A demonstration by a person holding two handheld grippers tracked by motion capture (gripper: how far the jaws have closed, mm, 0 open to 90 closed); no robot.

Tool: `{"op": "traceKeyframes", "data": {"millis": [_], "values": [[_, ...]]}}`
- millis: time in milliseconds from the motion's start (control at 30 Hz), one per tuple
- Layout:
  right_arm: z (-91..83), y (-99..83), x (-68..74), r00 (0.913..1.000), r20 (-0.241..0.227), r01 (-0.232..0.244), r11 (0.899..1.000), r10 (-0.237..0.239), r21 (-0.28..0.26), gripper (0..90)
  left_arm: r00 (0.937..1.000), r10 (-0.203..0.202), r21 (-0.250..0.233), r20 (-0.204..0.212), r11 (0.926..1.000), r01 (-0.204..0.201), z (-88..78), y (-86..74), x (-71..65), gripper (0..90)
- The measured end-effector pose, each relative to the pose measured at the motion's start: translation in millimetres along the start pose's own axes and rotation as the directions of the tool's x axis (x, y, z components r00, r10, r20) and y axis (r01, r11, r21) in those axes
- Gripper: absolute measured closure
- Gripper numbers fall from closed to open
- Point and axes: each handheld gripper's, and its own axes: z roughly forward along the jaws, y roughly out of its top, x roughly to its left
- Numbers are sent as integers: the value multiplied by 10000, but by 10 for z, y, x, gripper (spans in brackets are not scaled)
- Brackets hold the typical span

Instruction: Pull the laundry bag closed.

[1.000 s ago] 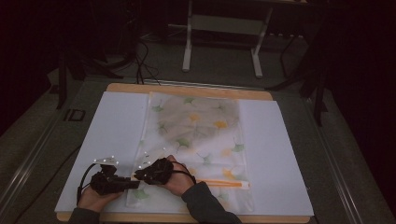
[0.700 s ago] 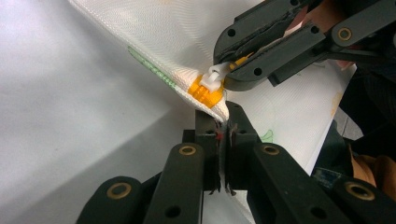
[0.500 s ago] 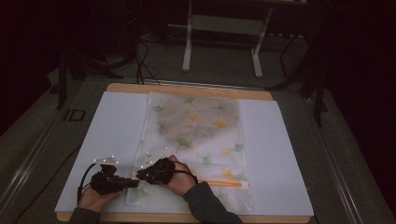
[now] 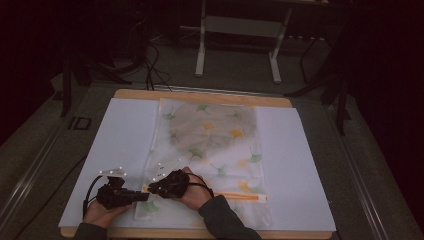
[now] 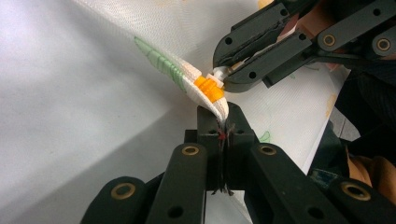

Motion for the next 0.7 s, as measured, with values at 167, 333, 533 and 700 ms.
{"op": "traceKeyframes", "data": {"millis": [167,333,533,700], "values": [[-2,-13,0,10000,-69,18,10000,-18,32,841,10000,25,2,20,10000,-25,-3,0,1,883],[-12,-38,-3,10000,-42,43,9998,-42,202,842,10000,22,-60,76,10000,-22,-15,1,5,884],[-30,-61,-8,10000,-50,68,9998,-67,206,842,9999,6,-118,112,9999,-5,-17,3,7,884],[-47,-62,-8,9999,-75,106,9998,-105,180,842,9998,-20,-186,203,9998,24,-32,1,15,884]]}}
